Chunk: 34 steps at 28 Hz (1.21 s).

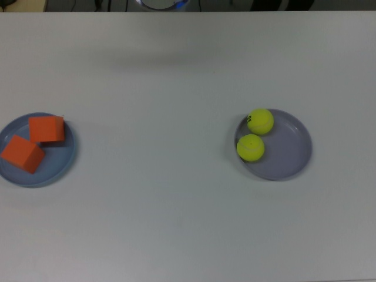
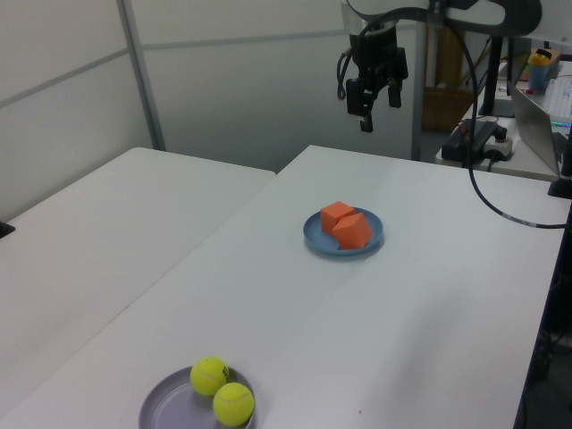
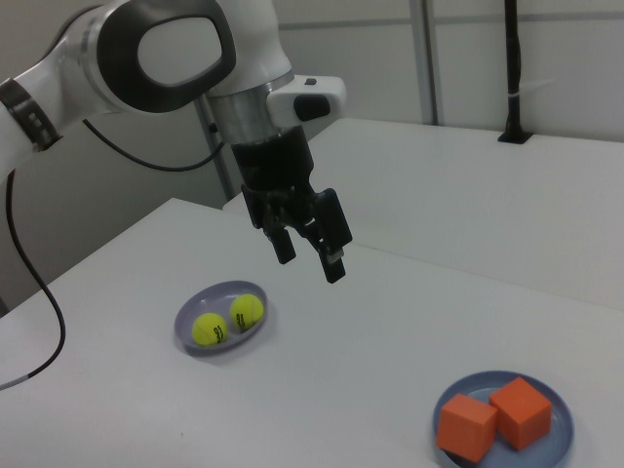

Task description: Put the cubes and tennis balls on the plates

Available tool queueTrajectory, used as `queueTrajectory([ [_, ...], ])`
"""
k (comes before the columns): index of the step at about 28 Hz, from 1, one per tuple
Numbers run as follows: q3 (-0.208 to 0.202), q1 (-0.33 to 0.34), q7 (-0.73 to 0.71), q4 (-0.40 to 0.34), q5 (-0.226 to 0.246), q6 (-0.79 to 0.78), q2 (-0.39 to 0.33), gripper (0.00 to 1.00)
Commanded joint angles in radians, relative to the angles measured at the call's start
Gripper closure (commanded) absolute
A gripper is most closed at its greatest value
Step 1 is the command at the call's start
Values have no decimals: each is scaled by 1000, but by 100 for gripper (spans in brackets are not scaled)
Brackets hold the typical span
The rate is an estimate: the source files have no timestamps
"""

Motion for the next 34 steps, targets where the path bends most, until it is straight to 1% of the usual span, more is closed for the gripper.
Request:
queueTrajectory([
  [1,0,-5,-11,-15,12,-14,-16,0],
  [7,8,-3,-18,-15,17,-14,-20,0],
  [15,11,14,-24,-20,15,-1,-4,0],
  [18,12,26,-49,-20,15,-1,-4,0],
  [23,12,31,-74,-21,17,-3,-4,0],
  [28,22,31,-87,-23,18,2,-3,0],
  [31,20,31,-124,-29,49,2,2,0],
  [34,20,29,-130,-33,77,-7,-7,0],
])
